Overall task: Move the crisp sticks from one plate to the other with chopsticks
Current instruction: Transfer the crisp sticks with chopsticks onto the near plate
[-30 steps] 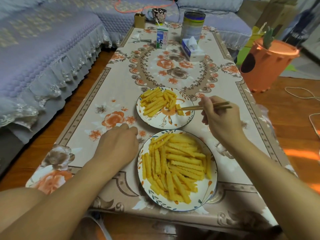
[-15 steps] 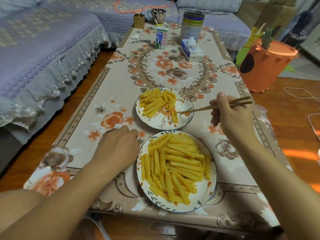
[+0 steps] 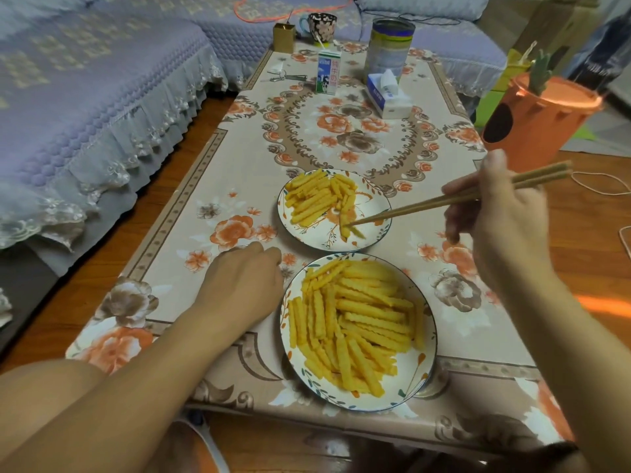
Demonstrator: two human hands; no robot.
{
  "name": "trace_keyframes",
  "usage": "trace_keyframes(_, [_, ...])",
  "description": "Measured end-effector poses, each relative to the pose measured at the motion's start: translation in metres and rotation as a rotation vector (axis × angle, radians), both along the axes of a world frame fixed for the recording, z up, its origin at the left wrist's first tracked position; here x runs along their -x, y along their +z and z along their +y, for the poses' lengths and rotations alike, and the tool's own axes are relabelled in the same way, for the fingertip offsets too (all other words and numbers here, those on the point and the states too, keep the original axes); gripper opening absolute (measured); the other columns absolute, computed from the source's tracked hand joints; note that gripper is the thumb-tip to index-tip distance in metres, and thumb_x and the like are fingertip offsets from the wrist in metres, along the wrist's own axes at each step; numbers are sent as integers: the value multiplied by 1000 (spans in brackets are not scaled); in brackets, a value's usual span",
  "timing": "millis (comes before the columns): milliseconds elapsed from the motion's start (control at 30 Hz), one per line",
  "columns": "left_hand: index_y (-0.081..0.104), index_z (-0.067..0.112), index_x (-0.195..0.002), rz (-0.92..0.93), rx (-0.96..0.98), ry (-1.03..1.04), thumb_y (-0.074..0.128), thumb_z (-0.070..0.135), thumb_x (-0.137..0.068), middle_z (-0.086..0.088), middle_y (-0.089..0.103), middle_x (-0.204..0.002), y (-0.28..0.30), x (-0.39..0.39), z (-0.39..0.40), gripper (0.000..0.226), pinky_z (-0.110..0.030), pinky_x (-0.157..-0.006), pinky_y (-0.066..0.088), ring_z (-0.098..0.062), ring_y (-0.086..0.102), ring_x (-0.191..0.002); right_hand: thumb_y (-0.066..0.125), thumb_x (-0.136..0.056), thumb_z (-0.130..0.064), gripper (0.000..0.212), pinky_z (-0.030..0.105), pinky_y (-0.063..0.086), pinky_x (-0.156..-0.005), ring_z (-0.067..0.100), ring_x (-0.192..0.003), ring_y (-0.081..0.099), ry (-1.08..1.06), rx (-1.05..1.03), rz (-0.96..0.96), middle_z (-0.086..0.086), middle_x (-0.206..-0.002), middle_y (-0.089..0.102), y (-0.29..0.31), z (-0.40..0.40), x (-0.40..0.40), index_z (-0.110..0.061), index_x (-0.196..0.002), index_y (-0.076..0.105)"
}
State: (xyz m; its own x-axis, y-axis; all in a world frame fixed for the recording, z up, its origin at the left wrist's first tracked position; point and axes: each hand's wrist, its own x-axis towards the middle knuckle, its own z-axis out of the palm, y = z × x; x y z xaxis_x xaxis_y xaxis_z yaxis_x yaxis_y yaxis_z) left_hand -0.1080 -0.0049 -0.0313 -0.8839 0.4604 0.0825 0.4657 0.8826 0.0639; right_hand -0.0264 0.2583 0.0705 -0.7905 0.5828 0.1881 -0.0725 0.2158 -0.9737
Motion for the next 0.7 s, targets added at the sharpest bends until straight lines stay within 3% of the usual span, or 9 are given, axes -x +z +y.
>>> trace_keyframes(100, [63, 22, -117, -5, 16, -1, 37, 28, -104, -4, 62, -110, 0, 1, 0, 30, -35, -69, 39, -32, 63, -97, 40, -109, -40, 57, 32, 44, -39, 23, -40, 50, 152, 104, -134, 8, -51, 56, 21, -13, -21, 0, -77, 66])
trace_keyframes(233, [63, 21, -112, 12, 33, -10, 38, 29, -103, -4, 61, -105, -2, 1, 0, 28, -34, -66, 36, -32, 62, -94, 44, -106, -40, 58, 28, 40, -37, 30, -37, 54, 347, -79, -276, 14, -50, 59, 22, -36, -36, -2, -69, 69])
trace_keyframes(400, [64, 20, -112, 11, 14, -8, 38, 28, -103, -4, 62, -104, -2, 0, 0, 29, -35, -68, 40, -33, 63, -93, 50, -102, -40, 50, 26, 46, -42, 25, -39, 59, 493, -208, -331, 11, -53, 63, 18, -49, -43, -11, -69, 72])
trace_keyframes(500, [64, 20, -113, 14, 0, -2, 38, 28, -103, -4, 62, -105, -2, 1, 0, 29, -35, -67, 37, -33, 63, -95, 51, -103, -36, 49, 27, 42, -38, 26, -37, 53, 430, -198, -299, 11, -51, 60, 21, -39, -40, -7, -69, 71])
trace_keyframes(633, [63, 22, -113, 29, 19, -1, 37, 29, -104, -3, 62, -106, -3, 2, 0, 28, -34, -66, 36, -32, 63, -94, 50, -107, -28, 52, 31, 33, -39, 26, -40, 42, 164, -8, -117, 12, -48, 50, 23, -9, -27, -5, -64, 68])
trace_keyframes(700, [63, 22, -112, 43, 39, -9, 37, 30, -104, -3, 61, -104, -4, 1, 0, 28, -34, -65, 35, -32, 63, -93, 48, -108, -27, 45, 31, 38, -43, 20, -45, 47, 51, -6, -59, 8, -54, 53, 16, 3, -21, -5, -75, 70])
